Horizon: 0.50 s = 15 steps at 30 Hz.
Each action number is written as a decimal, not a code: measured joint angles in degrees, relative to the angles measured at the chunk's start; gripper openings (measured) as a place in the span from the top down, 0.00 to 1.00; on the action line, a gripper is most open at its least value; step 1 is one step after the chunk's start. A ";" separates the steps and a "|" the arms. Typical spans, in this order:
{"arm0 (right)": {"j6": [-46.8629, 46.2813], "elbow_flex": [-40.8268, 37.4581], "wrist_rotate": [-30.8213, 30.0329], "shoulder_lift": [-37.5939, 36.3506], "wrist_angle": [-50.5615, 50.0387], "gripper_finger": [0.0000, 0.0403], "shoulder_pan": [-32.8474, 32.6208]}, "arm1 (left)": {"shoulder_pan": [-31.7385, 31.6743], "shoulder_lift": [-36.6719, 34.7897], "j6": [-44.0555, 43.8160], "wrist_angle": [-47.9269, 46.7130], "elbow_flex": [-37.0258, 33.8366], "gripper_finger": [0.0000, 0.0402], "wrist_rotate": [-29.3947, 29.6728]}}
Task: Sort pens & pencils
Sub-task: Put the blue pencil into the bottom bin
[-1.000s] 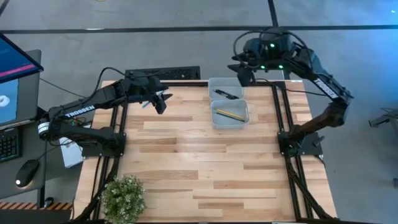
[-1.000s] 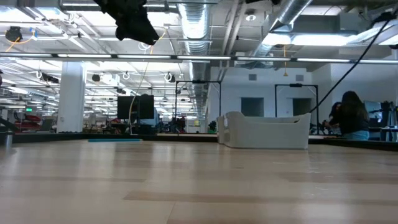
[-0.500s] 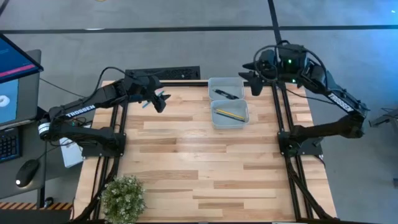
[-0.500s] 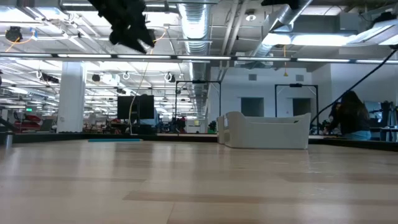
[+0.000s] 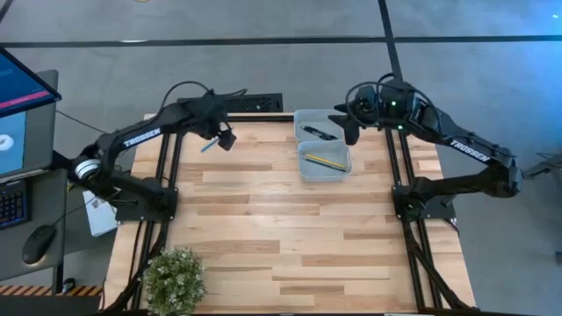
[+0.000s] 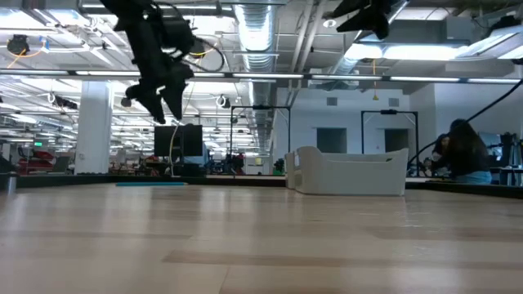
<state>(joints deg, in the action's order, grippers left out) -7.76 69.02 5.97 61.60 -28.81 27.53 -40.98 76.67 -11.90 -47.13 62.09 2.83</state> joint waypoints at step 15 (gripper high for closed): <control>0.64 0.01 0.02 2.26 2.21 0.44 -3.85 | -3.29 20.17 5.42 -8.10 14.73 0.30 0.17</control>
<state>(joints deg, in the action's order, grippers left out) -7.13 69.04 5.99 63.86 -26.60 23.68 -44.27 96.84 -6.48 -55.23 76.82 3.00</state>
